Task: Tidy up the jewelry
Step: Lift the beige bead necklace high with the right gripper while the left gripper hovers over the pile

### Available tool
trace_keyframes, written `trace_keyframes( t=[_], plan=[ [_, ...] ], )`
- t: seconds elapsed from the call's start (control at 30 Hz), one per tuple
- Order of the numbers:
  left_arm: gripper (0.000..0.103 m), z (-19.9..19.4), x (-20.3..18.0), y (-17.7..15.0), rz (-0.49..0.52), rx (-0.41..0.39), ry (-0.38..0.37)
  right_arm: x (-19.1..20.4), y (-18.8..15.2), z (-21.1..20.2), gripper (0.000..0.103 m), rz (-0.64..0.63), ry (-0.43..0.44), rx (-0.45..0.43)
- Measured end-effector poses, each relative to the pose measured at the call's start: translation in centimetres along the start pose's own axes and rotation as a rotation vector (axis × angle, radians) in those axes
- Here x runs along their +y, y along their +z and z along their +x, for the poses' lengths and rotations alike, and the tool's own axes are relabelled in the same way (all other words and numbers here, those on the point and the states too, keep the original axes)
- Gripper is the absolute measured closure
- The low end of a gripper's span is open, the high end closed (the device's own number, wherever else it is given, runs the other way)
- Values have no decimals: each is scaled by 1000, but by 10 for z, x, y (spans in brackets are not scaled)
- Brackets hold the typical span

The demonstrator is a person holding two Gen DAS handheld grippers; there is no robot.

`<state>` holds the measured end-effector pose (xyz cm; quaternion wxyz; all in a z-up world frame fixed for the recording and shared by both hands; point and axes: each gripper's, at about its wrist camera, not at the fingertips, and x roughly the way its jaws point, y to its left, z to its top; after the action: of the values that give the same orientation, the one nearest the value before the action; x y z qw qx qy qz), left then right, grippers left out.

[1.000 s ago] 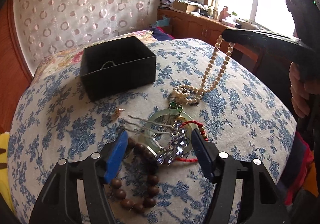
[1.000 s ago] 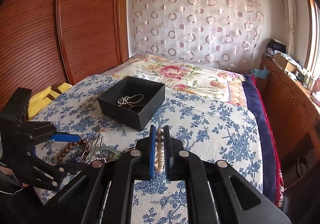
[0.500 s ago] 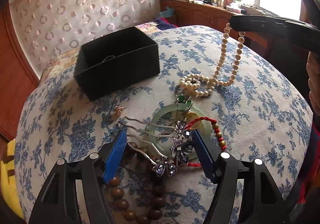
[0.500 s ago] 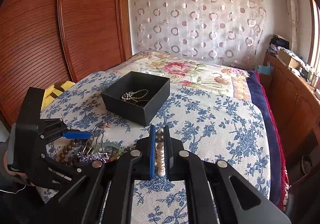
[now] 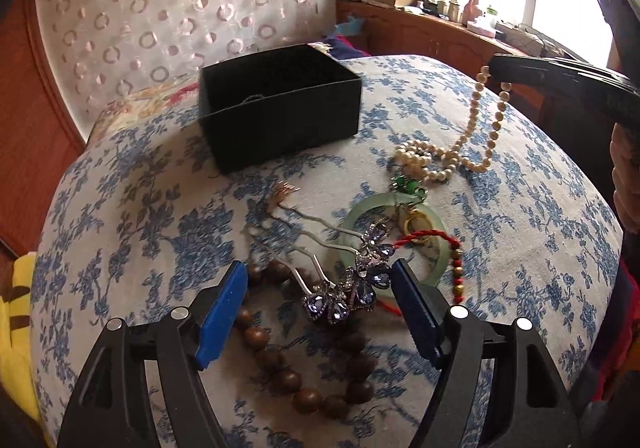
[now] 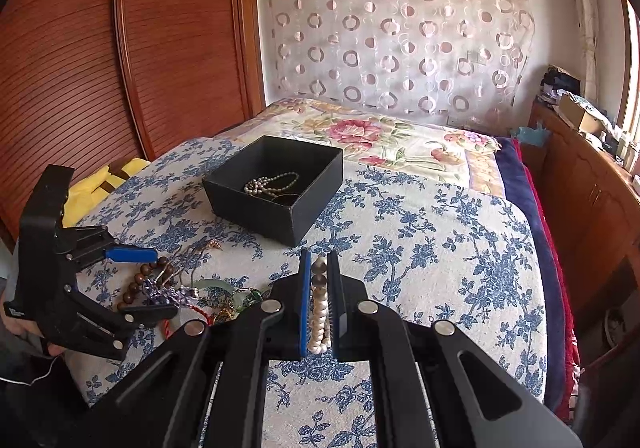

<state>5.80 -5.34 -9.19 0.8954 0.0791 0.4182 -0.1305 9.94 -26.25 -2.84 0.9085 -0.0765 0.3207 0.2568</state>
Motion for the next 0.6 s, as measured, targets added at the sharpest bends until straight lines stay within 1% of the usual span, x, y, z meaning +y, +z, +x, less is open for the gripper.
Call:
trace_keyframes(
  t=[0.2,0.3,0.47,0.6],
  plan=[
    [32,-4,23,-4,-56,3,-7,0,-1,2,94,-1,3,2],
    [32,-5,34,-2,-96,-1,-32,2,-2,3,94,-2,6,4],
    [32,-1,37,3,-136,1,-76,3,-2,4,94,-1,7,5],
    [32,7,33,4,-148,18,-91,4,-3,5,94,0,5,6]
  ],
)
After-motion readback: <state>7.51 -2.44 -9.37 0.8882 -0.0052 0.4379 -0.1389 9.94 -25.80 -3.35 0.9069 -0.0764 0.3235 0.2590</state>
